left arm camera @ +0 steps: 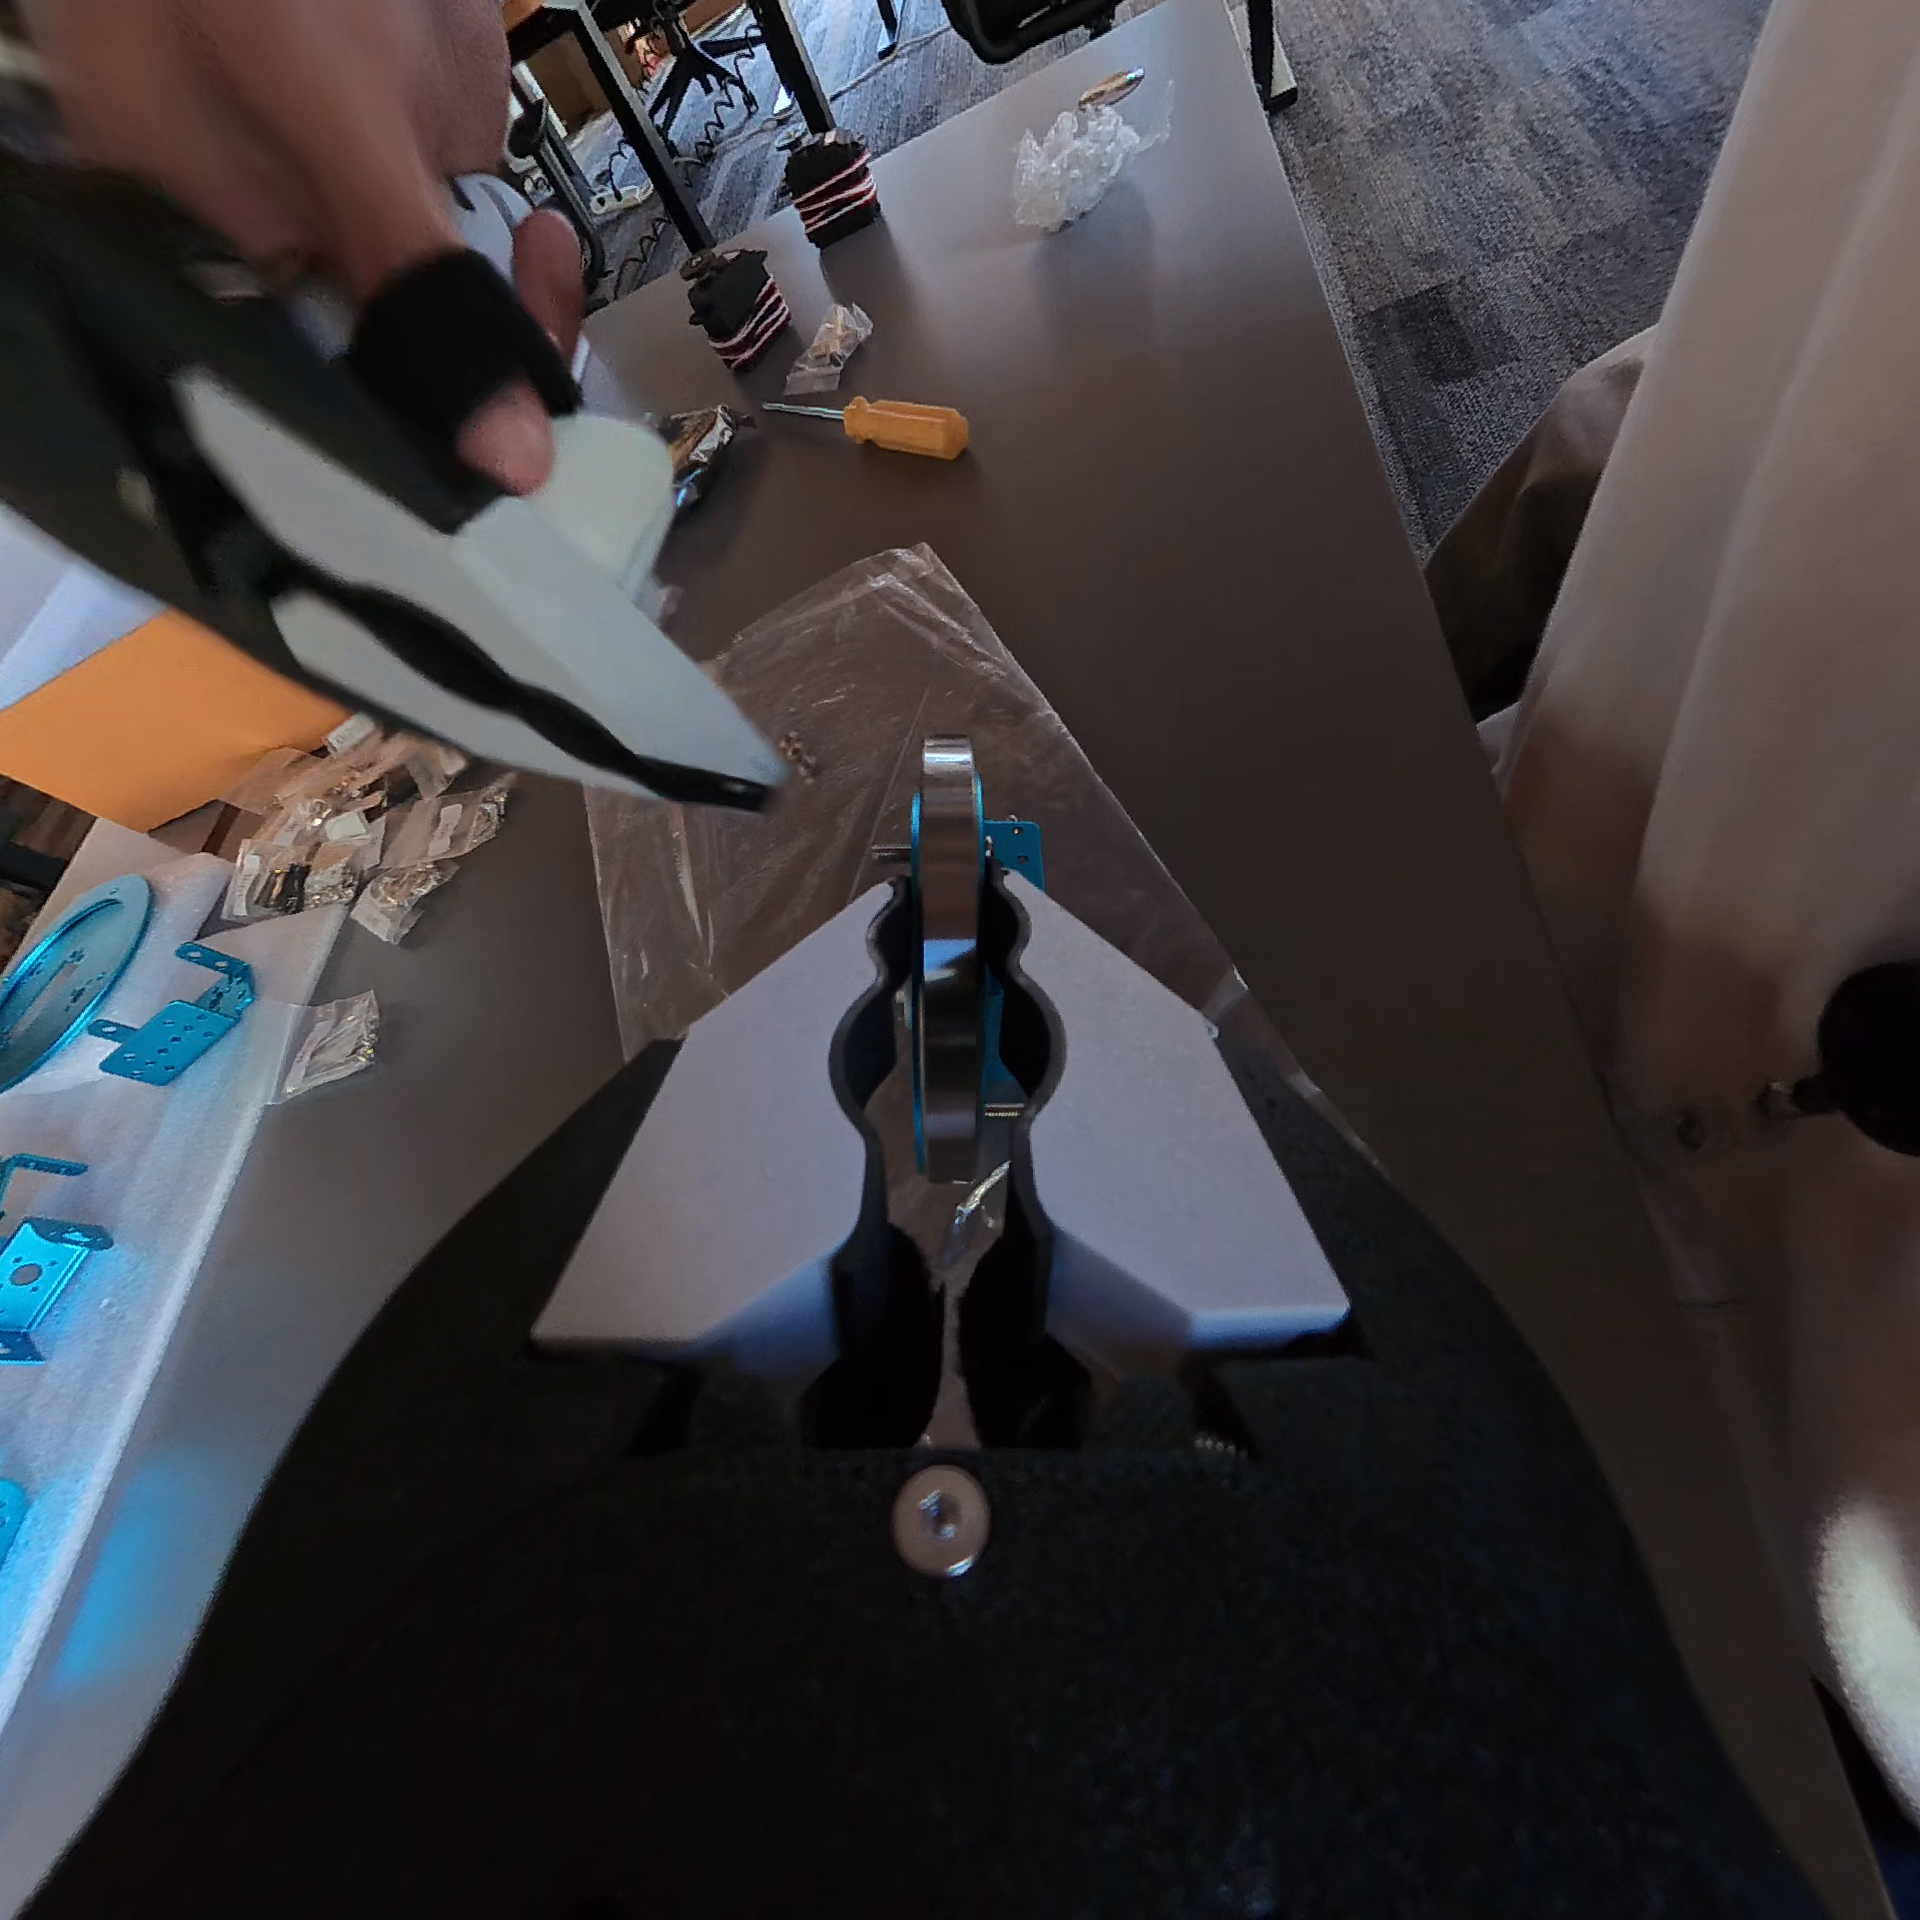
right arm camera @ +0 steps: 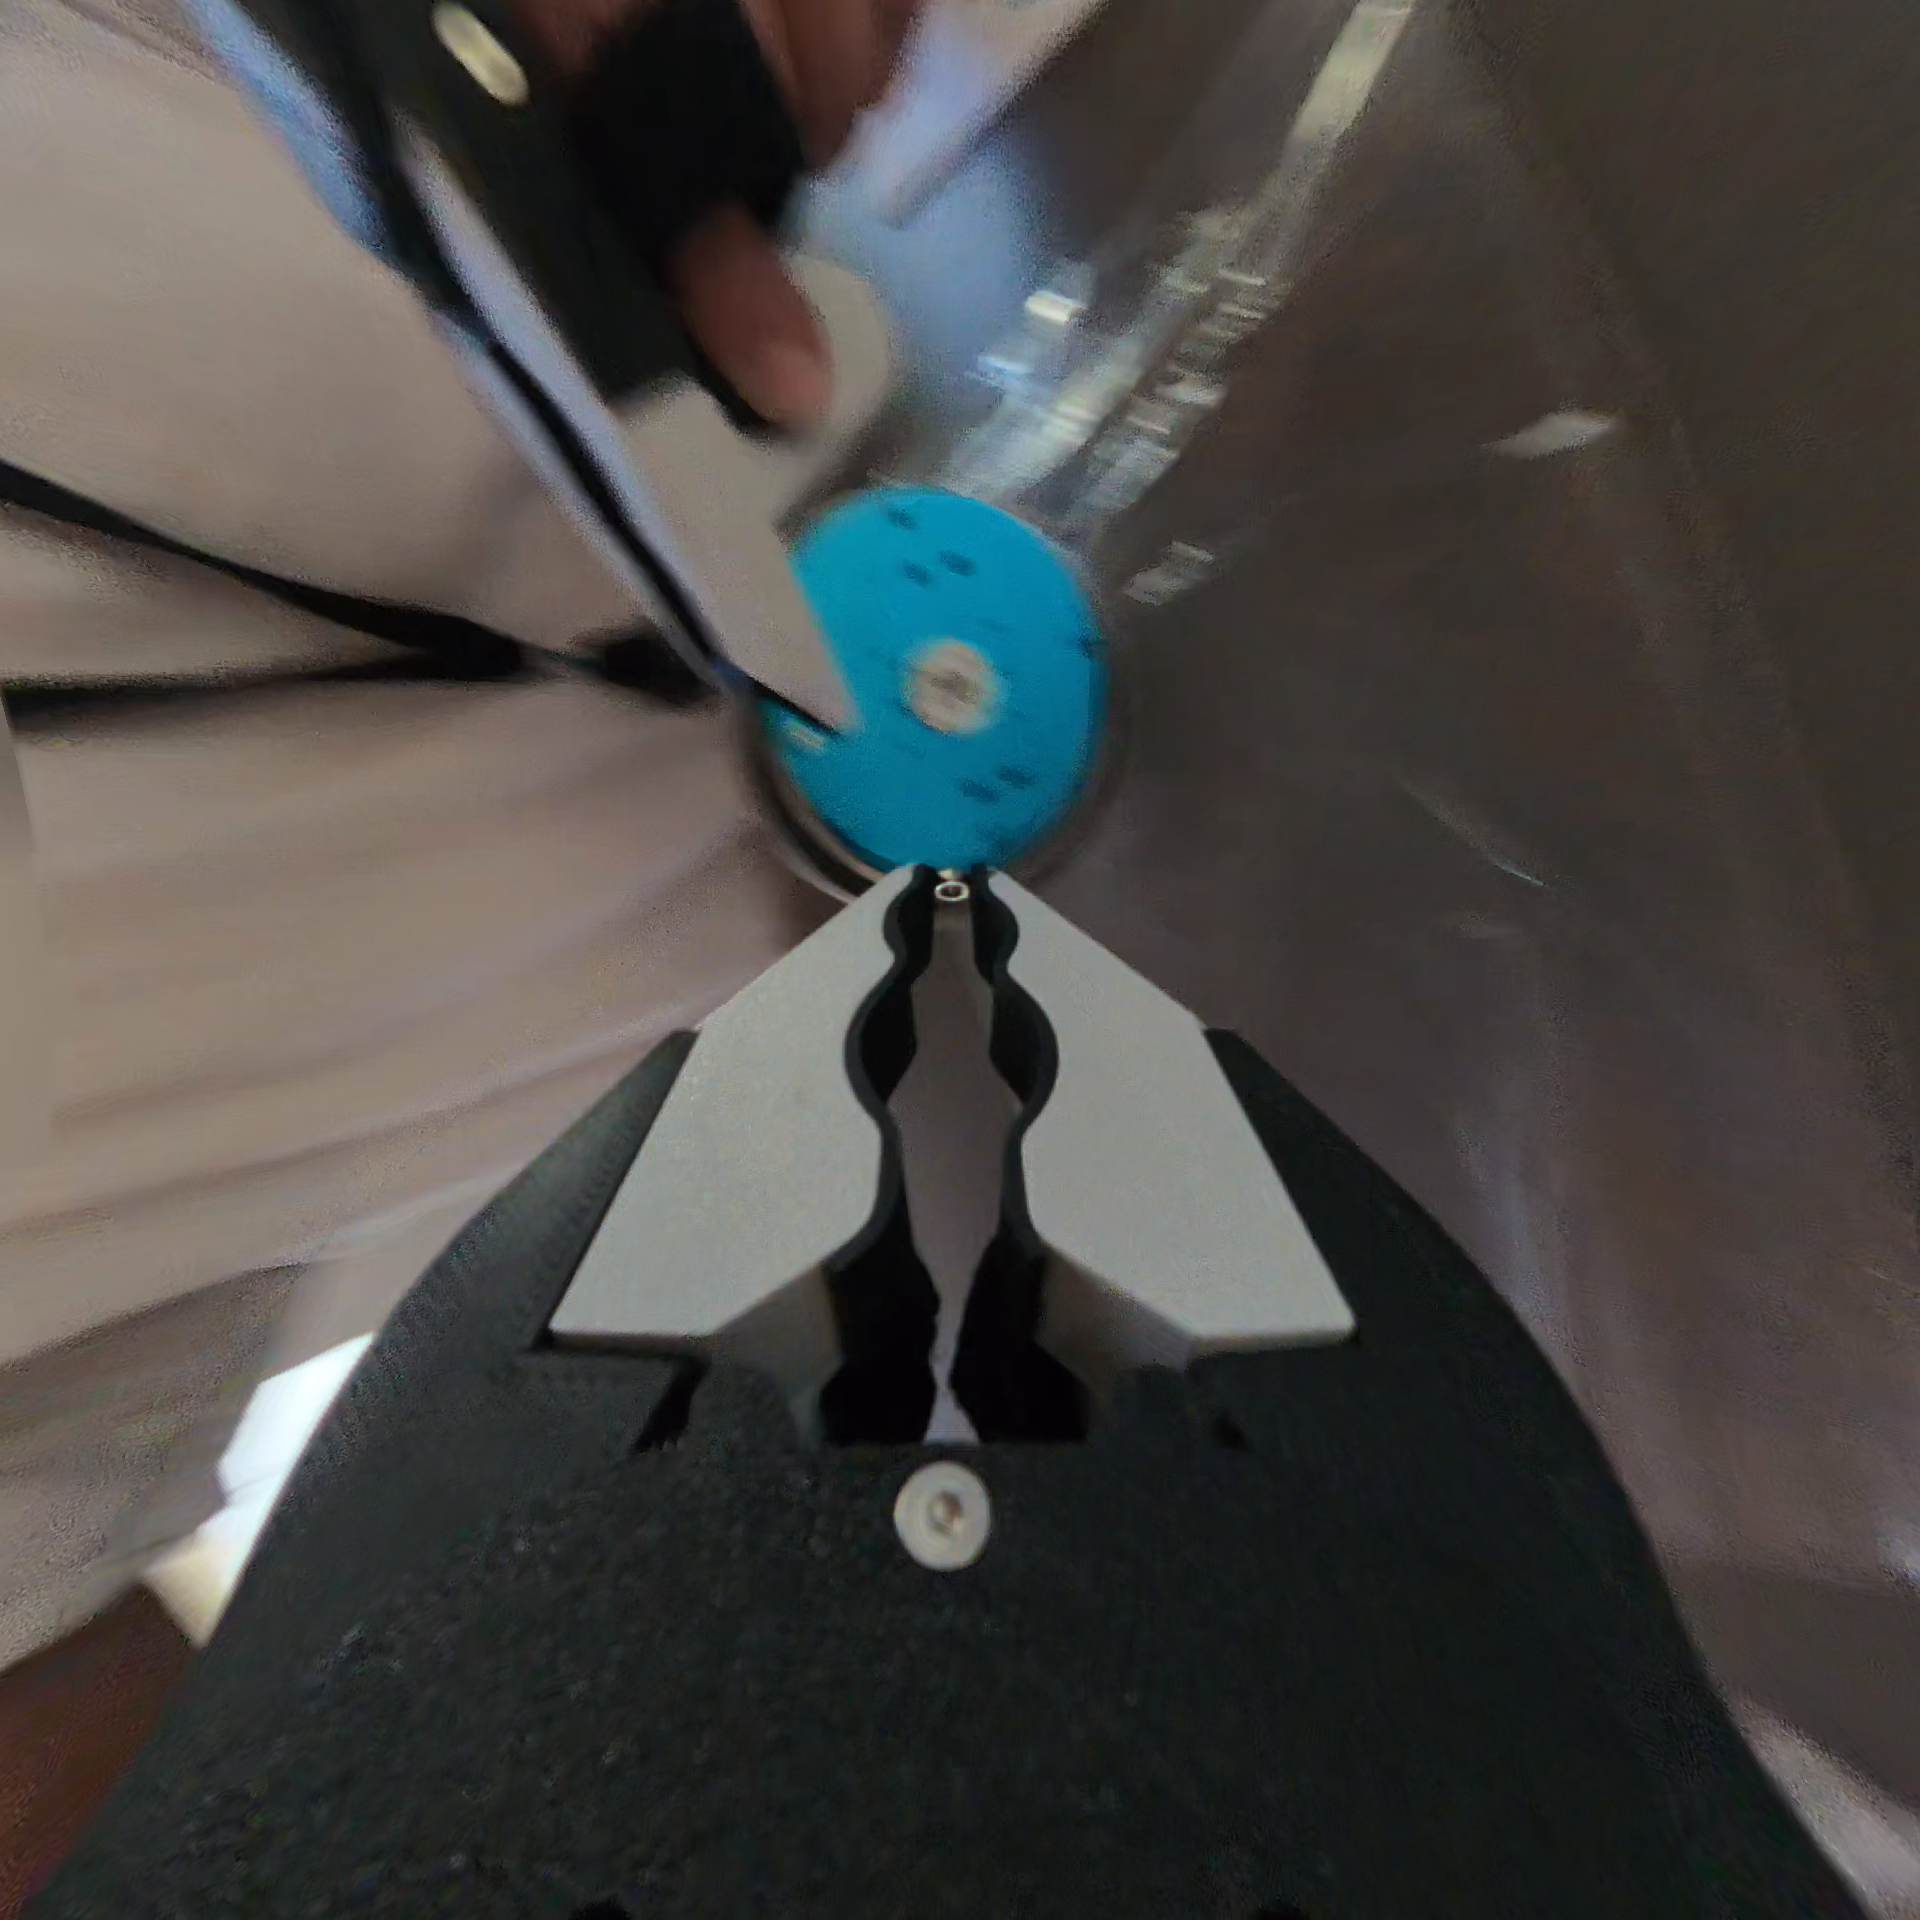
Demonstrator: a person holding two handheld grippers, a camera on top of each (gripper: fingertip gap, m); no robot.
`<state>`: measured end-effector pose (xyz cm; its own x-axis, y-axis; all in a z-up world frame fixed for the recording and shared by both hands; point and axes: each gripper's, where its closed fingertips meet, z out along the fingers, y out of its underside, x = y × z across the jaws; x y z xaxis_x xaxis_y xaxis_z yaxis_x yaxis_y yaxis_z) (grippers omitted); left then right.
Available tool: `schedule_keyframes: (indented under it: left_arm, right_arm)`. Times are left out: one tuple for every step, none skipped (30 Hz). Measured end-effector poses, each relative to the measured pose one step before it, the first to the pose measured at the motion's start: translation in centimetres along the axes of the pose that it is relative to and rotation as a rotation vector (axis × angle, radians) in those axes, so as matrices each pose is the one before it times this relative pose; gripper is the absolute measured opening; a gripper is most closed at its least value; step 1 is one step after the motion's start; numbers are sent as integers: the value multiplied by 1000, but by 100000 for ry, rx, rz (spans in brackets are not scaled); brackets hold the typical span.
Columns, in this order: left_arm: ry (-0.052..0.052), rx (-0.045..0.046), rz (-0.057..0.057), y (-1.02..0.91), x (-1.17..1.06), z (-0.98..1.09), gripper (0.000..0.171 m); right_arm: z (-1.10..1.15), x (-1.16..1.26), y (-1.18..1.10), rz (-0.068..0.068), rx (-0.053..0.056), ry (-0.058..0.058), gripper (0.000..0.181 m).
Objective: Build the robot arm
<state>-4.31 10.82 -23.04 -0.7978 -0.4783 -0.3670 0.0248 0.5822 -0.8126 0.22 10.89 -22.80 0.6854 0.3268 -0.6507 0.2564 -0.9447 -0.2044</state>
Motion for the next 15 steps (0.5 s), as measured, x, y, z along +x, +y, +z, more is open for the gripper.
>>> schedule_keyframes:
  left_arm:
    - [157,-45,-303,6,-27,-13,13]
    - [195,-12,-424,-6,-33,-3,13]
    - [242,28,-379,-10,-21,10,13]
    - [214,63,-191,-5,-2,10,13]
    - [204,74,-173,-20,-3,13,13]
    - [223,70,-155,-17,6,24,13]
    - [140,30,-25,-4,13,8,13]
    - [24,70,60,-2,19,-2,13]
    - [31,158,-76,-3,20,-9,13]
    - [48,140,-212,17,9,-25,13]
    - [-28,86,-207,22,-10,-40,13]
    - [-59,12,-253,24,-31,-38,13]
    - [6,-17,-251,14,-29,-32,13]
    - [145,20,-132,12,-17,-12,13]
    - [130,-12,-100,2,-28,-6,13]
  right_arm:
    - [-742,2061,1239,-5079,-745,14540,6]
    - [-264,1765,1360,-3004,-351,11664,6]
    - [193,1510,1525,-1784,-1326,9974,6]
    - [513,587,1039,-1797,962,5167,6]
    - [630,98,521,-1335,3264,2629,6]
    - [667,342,410,-904,2108,4201,6]
    - [687,319,499,-1686,348,4172,6]
    - [635,69,287,-2268,782,2726,6]
    - [199,75,-459,-1802,4681,2781,6]
    - [-68,-14,-459,-887,4159,1529,6]
    - [64,-30,0,-56,415,276,6]
    - [159,74,306,565,-2107,554,11]
    - [-38,-116,-236,-589,1346,-50,15]
    - [40,-164,30,-1339,-8,23,16]
    - [-17,-128,32,-1785,-373,455,16]
